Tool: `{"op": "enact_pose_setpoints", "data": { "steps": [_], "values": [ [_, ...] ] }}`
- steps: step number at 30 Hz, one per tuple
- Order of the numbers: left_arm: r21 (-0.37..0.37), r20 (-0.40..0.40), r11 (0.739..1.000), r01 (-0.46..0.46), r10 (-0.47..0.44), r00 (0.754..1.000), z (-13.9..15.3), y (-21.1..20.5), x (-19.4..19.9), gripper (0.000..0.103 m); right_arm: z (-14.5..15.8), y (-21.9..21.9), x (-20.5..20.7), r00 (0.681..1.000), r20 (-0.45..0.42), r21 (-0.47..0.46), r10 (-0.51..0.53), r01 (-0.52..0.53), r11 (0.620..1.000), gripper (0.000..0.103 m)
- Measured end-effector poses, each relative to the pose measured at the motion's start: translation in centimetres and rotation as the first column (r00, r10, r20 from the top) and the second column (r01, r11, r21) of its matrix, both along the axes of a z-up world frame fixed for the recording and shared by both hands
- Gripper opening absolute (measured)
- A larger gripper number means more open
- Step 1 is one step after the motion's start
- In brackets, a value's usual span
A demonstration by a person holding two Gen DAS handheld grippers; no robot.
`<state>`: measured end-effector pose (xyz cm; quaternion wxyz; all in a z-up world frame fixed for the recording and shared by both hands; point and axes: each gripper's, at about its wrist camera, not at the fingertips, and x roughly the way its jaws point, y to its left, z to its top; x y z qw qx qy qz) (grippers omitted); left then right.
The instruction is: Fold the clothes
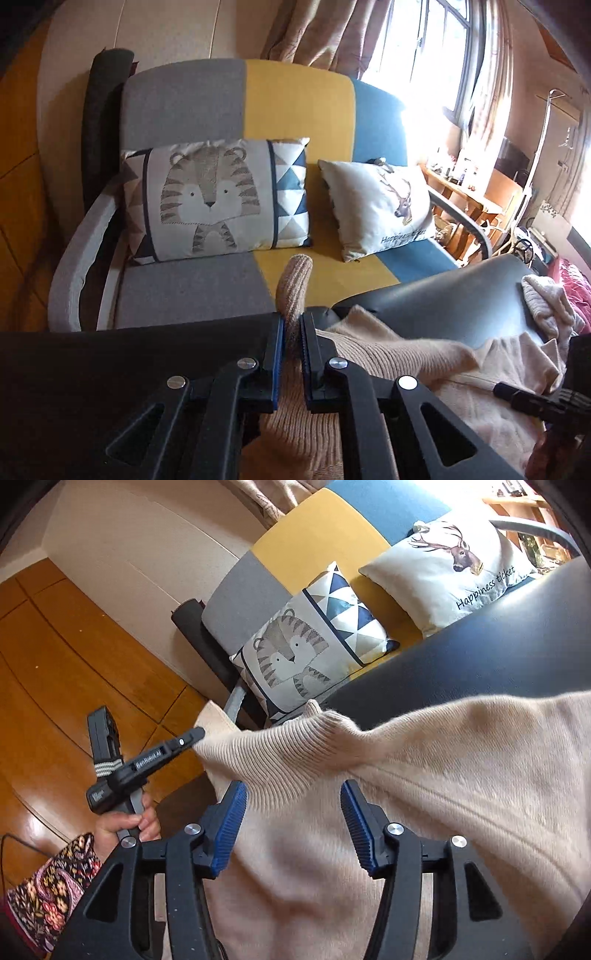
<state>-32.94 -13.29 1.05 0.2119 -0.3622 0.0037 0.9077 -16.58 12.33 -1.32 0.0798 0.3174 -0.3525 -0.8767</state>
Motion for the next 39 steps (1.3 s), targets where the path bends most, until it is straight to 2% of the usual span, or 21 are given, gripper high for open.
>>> {"op": "enact_pose_setpoints", "data": {
  "steps": [4,8,11,13,15,16,17,18,19,21,24,27,30,32,35,36,38,39],
  "values": [
    [0.009,0.051,0.999,-0.044,0.043,0.998,-2.3,-0.5,-0.5,0.008,-0.2,0.3,-5.0,0.994,0.101,0.047,0.03,-0.035,0.998,0.056],
    [-0.023,0.057,0.997,-0.069,0.07,0.996,-3.4,-0.6,-0.9,0.008,-0.6,0.5,-10.1,0.978,0.202,0.092,0.059,-0.079,0.993,0.056],
    [-0.034,0.096,0.993,-0.117,0.12,0.988,-4.4,-1.0,-1.9,0.009,-1.3,-1.8,-12.2,0.966,0.236,0.21,0.103,-0.154,0.966,0.056],
    [-0.037,0.128,0.987,-0.157,0.161,0.979,-5.1,-1.3,-2.8,0.011,-1.2,-3.9,-12.8,0.966,0.223,0.328,0.127,-0.197,0.924,0.056],
    [-0.059,0.15,0.979,-0.195,0.201,0.968,-5.8,-1.6,-3.9,0.012,-1.6,-5.8,-13.1,0.964,0.236,0.461,0.12,-0.22,0.859,0.056],
    [-0.079,0.156,0.973,-0.216,0.226,0.962,-6.1,-1.6,-4.4,0.012,-2.1,-6.5,-13.3,0.961,0.255,0.521,0.107,-0.23,0.822,0.054],
    [-0.098,0.163,0.966,-0.241,0.254,0.953,-6.4,-1.7,-4.9,0.014,-2.6,-7.2,-13.4,0.957,0.273,0.577,0.092,-0.24,0.781,0.045],
    [-0.101,0.169,0.961,-0.258,0.273,0.947,-6.6,-1.9,-5.1,0.016,-2.8,-7.6,-13.3,0.961,0.264,0.628,0.084,-0.237,0.741,0.044],
    [-0.079,0.168,0.961,-0.264,0.274,0.947,-6.7,-2.2,-5.0,0.016,-2.9,-7.7,-13.1,0.964,0.253,0.655,0.075,-0.228,0.721,0.044],
    [-0.044,0.163,0.961,-0.274,0.278,0.947,-6.8,-2.7,-4.7,0.017,-3.1,-7.4,-12.9,0.972,0.234,0.666,0.03,-0.183,0.723,0.042],
    [-0.054,0.126,0.954,-0.295,0.3,0.946,-6.3,-3.0,-3.2,0.017,-3.1,-6.9,-12.9,0.975,0.221,0.667,-0.037,-0.124,0.735,0.044],
    [-0.038,0.054,0.941,-0.335,0.337,0.94,-5.2,-2.6,-0.3,0.017,-2.7,-6.1,-12.7,0.976,0.216,0.634,-0.033,-0.115,0.765,0.047],
    [0.032,-0.008,0.931,-0.364,0.364,0.931,-4.0,-2.2,3.7,0.017,-1.7,-5.5,-11.3,0.983,0.18,0.577,-0.018,-0.09,0.812,0.047],
    [0.066,0.005,0.951,-0.303,0.303,0.953,-3.9,-1.4,5.6,0.017,-1.1,-5.9,-10.3,0.987,0.159,0.543,0.027,-0.11,0.832,0.047],
    [-0.03,-0.009,0.987,-0.16,0.16,0.987,-3.3,1.5,7.3,0.017,-1.2,-7.9,-10.1,0.979,0.188,0.607,0.084,-0.183,0.774,0.047],
    [-0.07,-0.013,0.99,-0.122,0.122,0.993,-3.1,2.4,7.5,0.017,-1.4,-8.5,-10.2,0.975,0.201,0.631,0.094,-0.202,0.749,0.047],
    [-0.137,-0.018,0.982,-0.132,0.131,0.991,-3.2,3.3,7.4,0.017,-2.2,-9.3,-10.4,0.967,0.233,0.666,0.1,-0.233,0.709,0.047],
    [-0.163,-0.001,0.975,-0.154,0.156,0.988,-3.5,3.4,7.0,0.019,-2.5,-9.2,-10.6,0.967,0.241,0.669,0.085,-0.229,0.707,0.047]
  ]
}}
